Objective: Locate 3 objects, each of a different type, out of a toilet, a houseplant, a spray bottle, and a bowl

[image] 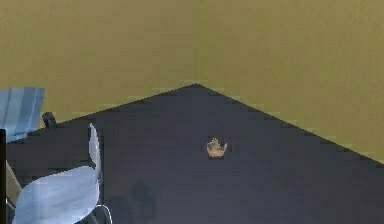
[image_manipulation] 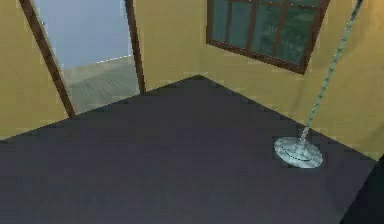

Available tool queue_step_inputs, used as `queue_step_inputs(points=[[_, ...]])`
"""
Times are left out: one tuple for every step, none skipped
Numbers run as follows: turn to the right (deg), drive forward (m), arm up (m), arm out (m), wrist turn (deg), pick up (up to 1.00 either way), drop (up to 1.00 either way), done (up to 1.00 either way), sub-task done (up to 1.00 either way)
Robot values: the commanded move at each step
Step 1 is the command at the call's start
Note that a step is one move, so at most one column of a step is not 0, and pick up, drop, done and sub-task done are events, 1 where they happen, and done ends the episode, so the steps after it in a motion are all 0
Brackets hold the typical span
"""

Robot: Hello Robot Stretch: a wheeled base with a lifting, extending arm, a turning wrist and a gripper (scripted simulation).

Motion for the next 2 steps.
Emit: queue_step_inputs(points=[[27.0,0.00,0.00,0.00,0.0,0.00,0.00,0.00,0.00],[0.0,0.10,0.00,0.00,0.0,0.00,0.00,0.00,0.00]])
